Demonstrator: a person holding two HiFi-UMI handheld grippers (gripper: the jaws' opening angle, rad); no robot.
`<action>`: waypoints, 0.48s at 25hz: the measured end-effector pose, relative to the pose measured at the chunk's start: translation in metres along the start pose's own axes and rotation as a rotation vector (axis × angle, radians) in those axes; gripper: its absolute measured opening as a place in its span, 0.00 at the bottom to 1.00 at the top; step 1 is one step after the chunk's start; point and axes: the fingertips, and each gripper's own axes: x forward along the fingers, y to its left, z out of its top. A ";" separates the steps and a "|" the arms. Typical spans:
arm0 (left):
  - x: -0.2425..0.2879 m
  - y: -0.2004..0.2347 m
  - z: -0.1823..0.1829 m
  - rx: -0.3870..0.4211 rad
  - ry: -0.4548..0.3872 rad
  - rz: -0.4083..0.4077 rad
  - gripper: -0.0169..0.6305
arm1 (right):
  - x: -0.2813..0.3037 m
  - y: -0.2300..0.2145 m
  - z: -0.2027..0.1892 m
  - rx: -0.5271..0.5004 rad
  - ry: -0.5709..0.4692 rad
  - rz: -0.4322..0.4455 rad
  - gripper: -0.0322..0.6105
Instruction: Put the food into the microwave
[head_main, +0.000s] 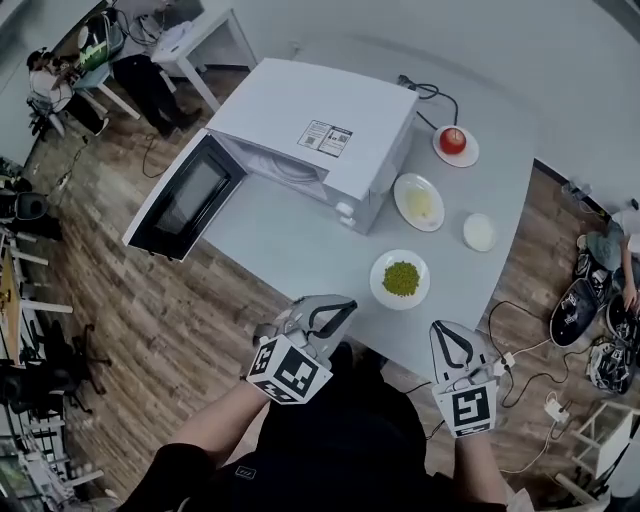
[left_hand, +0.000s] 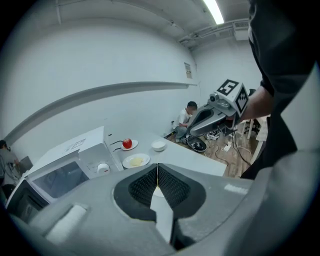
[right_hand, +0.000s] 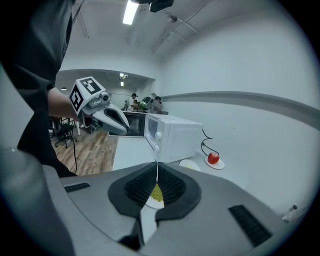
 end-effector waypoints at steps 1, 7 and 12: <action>0.007 0.002 -0.004 0.025 0.019 0.000 0.04 | 0.005 -0.004 -0.006 -0.018 0.018 0.002 0.07; 0.048 0.011 -0.040 0.224 0.114 -0.015 0.04 | 0.040 -0.011 -0.037 -0.044 0.098 0.048 0.07; 0.081 0.012 -0.066 0.425 0.142 -0.028 0.04 | 0.069 -0.015 -0.054 -0.044 0.128 0.075 0.07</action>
